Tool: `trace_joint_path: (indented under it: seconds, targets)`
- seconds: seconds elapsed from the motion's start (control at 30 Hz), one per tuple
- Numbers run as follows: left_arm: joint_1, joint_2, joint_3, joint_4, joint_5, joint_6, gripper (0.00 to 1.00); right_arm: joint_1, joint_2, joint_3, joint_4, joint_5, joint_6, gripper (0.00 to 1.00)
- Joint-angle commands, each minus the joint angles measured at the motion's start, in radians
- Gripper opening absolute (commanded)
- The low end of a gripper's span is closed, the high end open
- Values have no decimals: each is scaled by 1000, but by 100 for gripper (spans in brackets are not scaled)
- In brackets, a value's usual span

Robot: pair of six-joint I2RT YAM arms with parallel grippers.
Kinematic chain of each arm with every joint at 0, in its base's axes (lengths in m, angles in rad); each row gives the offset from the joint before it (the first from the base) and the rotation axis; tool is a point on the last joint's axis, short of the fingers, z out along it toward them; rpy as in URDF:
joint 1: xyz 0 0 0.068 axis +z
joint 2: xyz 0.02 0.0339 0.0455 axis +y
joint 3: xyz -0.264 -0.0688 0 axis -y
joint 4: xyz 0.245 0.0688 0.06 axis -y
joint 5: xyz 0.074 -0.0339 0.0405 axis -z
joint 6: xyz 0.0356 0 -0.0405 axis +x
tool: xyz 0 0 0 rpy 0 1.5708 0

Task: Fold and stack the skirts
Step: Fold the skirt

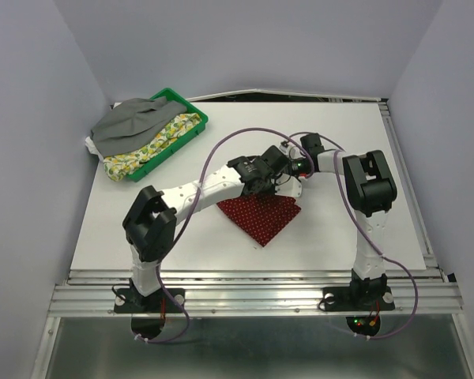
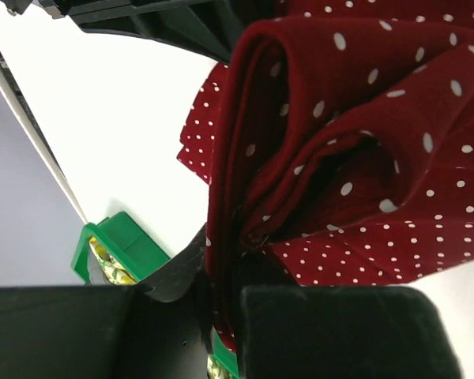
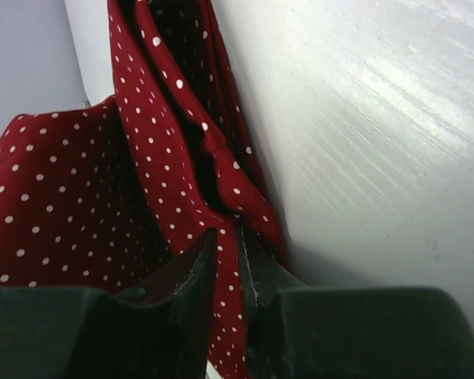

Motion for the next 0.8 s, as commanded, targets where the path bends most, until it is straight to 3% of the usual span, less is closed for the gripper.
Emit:
trace_joint_path:
  seconds: [0.0, 0.23, 0.5, 0.53, 0.57, 0.63, 0.77]
  targets:
    - [11, 20, 61, 81, -2, 48, 12, 11, -14, -22, -10, 18, -6, 22]
    - [12, 34, -17, 124, 49, 96, 26, 20, -10, -7, -4, 16, -1, 23]
    - [11, 6, -82, 42, 115, 185, 34, 20, 7, 33, -7, 38, -6, 23]
    - [12, 8, -74, 41, 117, 192, 56, 20, 10, 36, -7, 41, -4, 23]
    - [14, 11, -62, 39, 117, 192, 64, 20, 12, 45, -7, 42, -3, 23]
    - [19, 24, -2, 45, 104, 162, 99, 20, 7, 52, -7, 53, -3, 25]
    - [51, 35, 177, 23, 103, 66, 99, 20, -13, 78, -13, 90, -6, 29]
